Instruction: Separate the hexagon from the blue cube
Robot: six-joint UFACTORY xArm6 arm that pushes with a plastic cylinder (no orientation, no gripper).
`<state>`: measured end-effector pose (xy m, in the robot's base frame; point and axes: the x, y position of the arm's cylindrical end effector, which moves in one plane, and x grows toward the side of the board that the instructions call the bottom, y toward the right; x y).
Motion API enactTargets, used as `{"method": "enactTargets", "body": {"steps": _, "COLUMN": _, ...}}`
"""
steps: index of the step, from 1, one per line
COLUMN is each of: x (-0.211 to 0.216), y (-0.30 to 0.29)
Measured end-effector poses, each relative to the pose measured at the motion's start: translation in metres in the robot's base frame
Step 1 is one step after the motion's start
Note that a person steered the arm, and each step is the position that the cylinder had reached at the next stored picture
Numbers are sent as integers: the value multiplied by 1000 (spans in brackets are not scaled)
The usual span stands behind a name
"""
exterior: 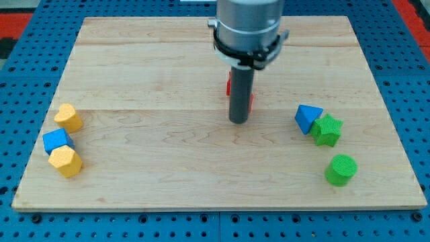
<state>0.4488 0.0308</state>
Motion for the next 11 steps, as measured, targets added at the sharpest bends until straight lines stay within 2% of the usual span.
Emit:
{"method": "enactTargets", "body": {"steps": 1, "x": 25, "y": -25}}
{"method": "enactTargets", "body": {"steps": 2, "x": 106, "y": -65}}
{"method": "enactTargets", "body": {"steps": 3, "x": 151, "y": -154}}
{"method": "enactTargets", "body": {"steps": 4, "x": 169, "y": -228}}
{"method": "enactTargets", "body": {"steps": 5, "x": 158, "y": -292}}
{"method": "enactTargets", "body": {"steps": 6, "x": 130, "y": -292}}
{"method": "enactTargets", "body": {"steps": 8, "x": 103, "y": -260}}
{"method": "enactTargets", "body": {"steps": 9, "x": 93, "y": -224}}
{"method": "enactTargets", "body": {"steps": 11, "x": 26, "y": -213}}
